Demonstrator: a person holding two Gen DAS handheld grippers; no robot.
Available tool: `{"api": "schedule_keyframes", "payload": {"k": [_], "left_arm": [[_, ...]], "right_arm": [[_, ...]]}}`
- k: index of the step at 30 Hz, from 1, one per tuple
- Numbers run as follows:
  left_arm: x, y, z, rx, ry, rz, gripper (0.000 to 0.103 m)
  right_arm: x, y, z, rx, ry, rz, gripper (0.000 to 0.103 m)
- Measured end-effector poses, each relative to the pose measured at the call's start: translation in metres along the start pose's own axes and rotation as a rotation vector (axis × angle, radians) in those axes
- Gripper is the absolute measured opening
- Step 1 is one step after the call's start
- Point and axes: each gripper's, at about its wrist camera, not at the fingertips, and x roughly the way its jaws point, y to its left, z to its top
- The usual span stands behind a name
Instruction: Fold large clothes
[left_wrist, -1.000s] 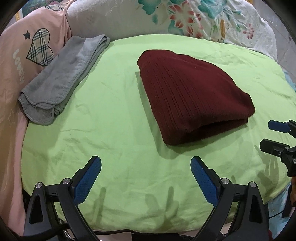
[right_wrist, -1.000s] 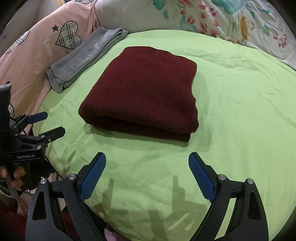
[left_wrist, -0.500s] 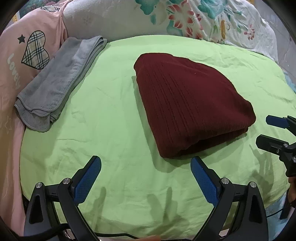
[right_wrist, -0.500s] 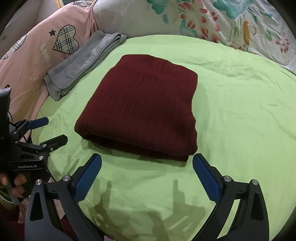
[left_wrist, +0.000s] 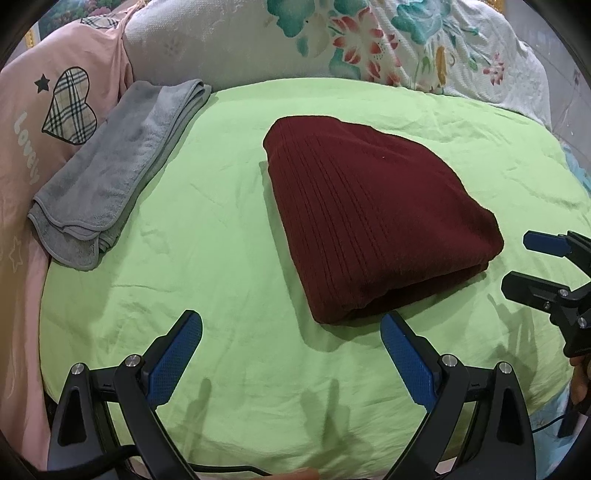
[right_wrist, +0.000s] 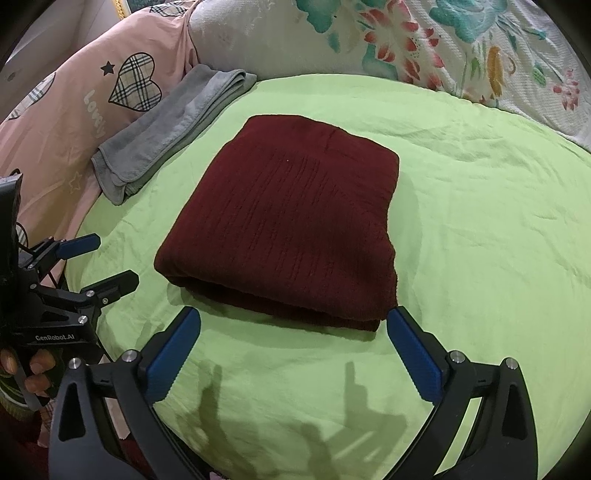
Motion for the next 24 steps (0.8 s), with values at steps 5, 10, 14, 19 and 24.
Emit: {"api": "schedule_keyframes", "payload": {"k": [5,10,14,19,24], "left_arm": [[-0.003,-0.001,0.0,-0.004,-0.007,-0.001,0.098],[-0.005,-0.001,0.001,-0.004,-0.015,-0.009,0.098],[-0.006,0.0,0.001,-0.007,-0.02,-0.013,0.098],[-0.01,0.0,0.0,-0.014,-0.033,-0.015,0.098],[-0.014,-0.001,-0.001,-0.012,-0.043,-0.014,0.098]], "right_arm": [[0.0,0.001,-0.001,-0.001,0.004,0.001,0.101],[0.0,0.0,-0.001,0.005,0.002,0.0,0.101],[0.0,-0.002,-0.002,0.014,0.001,0.002,0.101],[-0.001,-0.002,-0.003,0.015,-0.002,0.002,0.102],[-0.002,-0.002,-0.003,0.013,-0.004,0.005,0.102]]}}
